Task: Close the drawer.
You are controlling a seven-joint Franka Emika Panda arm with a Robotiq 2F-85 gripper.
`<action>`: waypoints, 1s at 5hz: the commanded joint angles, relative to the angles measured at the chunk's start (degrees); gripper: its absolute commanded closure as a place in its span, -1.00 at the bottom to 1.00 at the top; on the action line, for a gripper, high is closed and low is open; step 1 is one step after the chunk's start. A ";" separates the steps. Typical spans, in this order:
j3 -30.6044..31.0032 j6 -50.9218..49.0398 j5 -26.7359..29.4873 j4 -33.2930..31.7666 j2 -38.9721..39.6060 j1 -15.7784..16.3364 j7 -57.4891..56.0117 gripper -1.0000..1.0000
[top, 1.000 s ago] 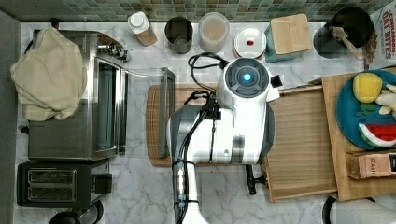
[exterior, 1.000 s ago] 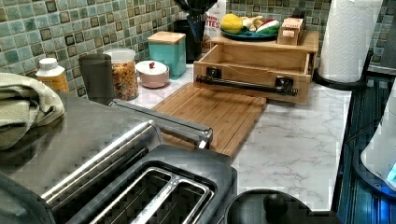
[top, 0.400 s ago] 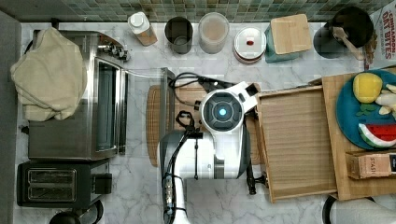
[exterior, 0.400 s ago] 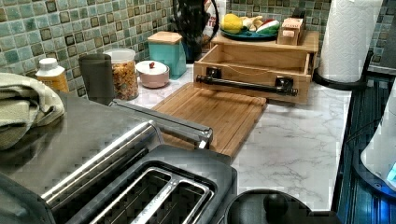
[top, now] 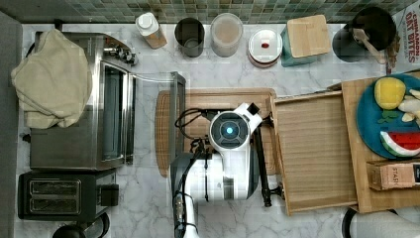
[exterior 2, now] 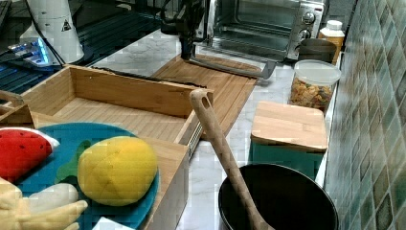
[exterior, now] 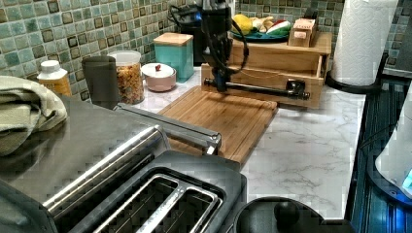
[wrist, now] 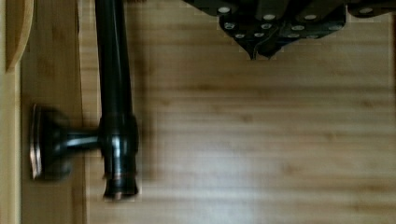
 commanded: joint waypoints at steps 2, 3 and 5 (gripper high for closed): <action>-4.10 7.33 -15.37 -10.35 -6.22 -2.84 1.96 1.00; -2.60 10.07 -17.62 -11.45 -6.23 -7.01 2.65 1.00; -8.05 15.29 -16.63 -10.41 -2.64 -7.82 -5.03 1.00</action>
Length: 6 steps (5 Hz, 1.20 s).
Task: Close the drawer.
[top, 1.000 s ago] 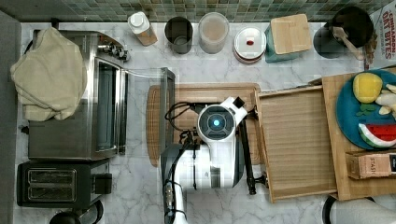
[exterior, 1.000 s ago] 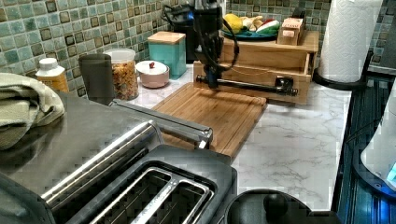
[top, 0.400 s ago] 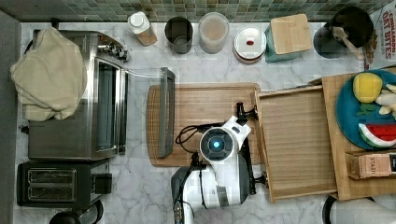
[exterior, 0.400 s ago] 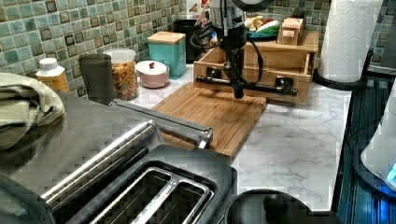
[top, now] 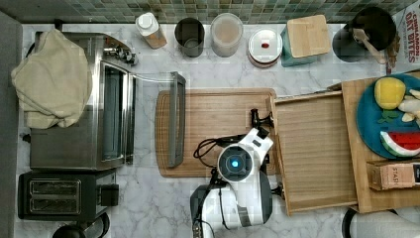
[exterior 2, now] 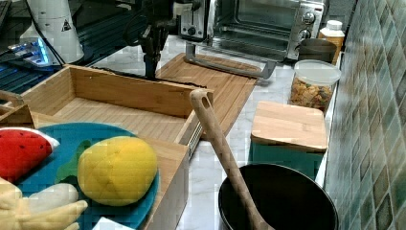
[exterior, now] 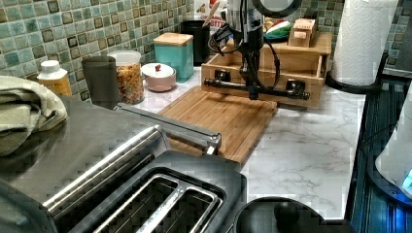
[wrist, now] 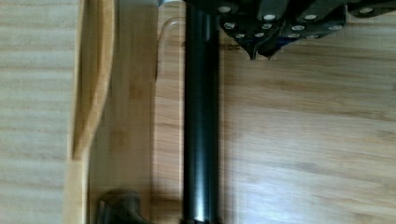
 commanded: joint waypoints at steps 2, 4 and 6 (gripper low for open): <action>-9.07 6.67 -1.69 3.64 0.01 -5.51 -8.68 1.00; -13.18 10.37 -4.71 9.96 5.50 -11.18 -11.47 1.00; -20.87 14.28 -12.81 15.07 10.37 -12.23 -2.96 1.00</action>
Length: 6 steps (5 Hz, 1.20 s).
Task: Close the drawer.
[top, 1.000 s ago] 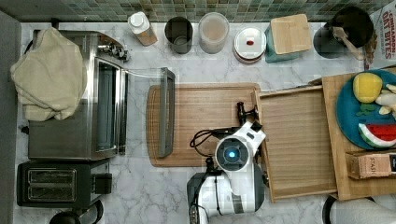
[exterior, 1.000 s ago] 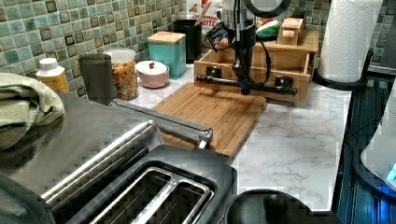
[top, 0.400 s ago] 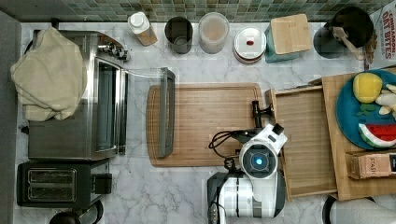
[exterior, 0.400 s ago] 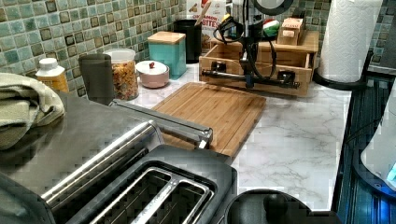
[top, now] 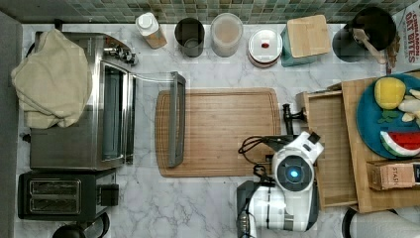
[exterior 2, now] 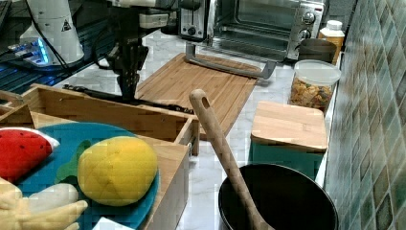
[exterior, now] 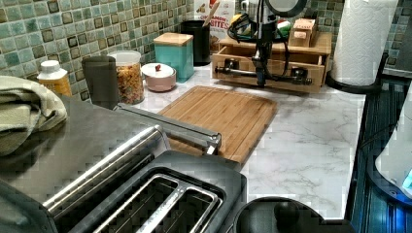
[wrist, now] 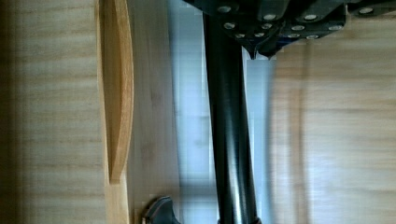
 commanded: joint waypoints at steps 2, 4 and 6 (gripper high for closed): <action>-12.55 6.07 -13.91 15.30 7.92 -8.41 5.33 1.00; -13.63 1.58 -9.53 19.62 9.40 -7.64 -0.59 1.00; -13.84 1.59 -9.43 19.59 9.42 -7.41 -0.66 1.00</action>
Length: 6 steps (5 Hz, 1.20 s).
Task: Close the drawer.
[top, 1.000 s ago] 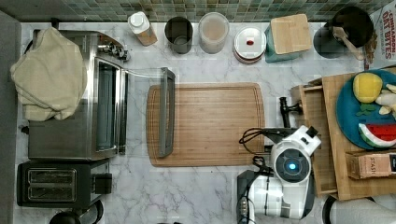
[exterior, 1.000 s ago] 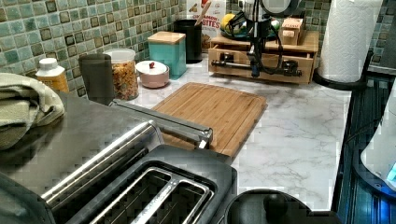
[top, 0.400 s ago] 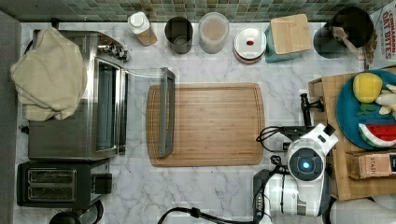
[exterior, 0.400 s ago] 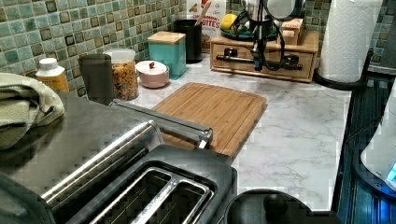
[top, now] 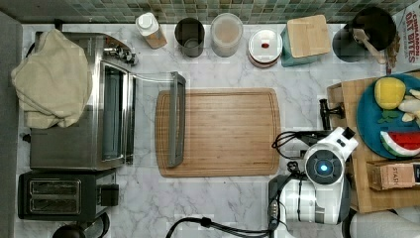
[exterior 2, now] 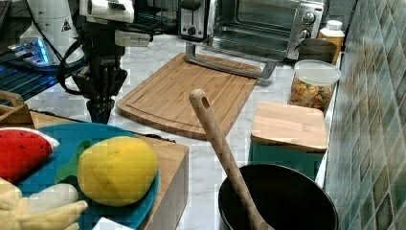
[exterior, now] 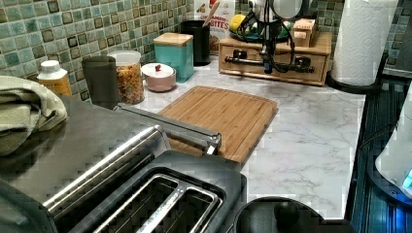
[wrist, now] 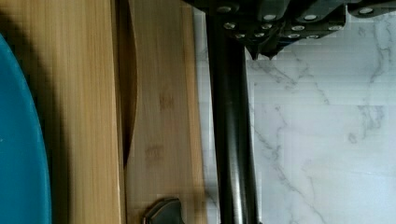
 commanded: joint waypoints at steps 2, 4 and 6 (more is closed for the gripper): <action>-6.43 -1.28 0.77 11.44 1.32 -6.74 -1.71 1.00; -6.31 -1.27 0.73 11.45 1.31 -6.86 -1.69 1.00; -6.41 -1.26 0.78 11.44 1.32 -6.75 -1.72 1.00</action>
